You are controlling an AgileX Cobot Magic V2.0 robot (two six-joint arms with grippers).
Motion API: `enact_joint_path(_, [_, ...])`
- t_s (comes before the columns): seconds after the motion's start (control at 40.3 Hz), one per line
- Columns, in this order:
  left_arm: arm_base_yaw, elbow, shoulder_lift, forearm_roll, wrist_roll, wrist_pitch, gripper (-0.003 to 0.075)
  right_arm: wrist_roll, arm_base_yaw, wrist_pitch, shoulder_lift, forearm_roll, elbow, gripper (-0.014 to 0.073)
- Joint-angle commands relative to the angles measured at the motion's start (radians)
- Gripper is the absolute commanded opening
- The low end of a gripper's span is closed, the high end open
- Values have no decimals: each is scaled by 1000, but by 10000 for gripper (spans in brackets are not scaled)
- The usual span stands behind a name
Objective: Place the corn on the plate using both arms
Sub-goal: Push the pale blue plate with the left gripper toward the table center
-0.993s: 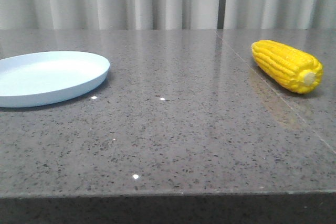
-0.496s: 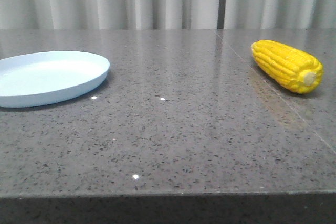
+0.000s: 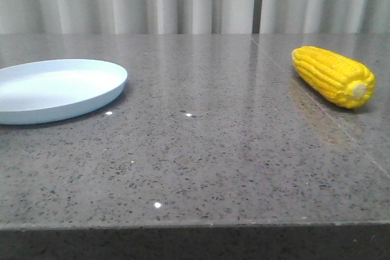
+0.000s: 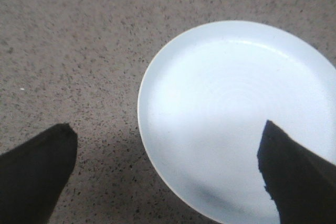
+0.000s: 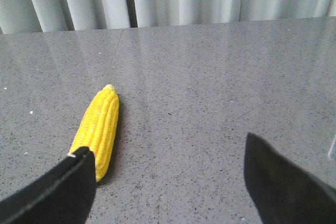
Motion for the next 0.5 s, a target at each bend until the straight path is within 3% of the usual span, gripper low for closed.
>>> enact_joint_path(0.0, [-8,-123,79,-15,-23,22,671,-7,1,-83,17,-5,-34,602])
enact_joint_path(0.174, [-8,-213,219,-15,-25,60,671,-7,1,-83,17,-5,-34,602])
enact_joint_path(0.472, [-8,-219,339,-15,-25,77,671,-7,1,-83,17,-5,-34,602])
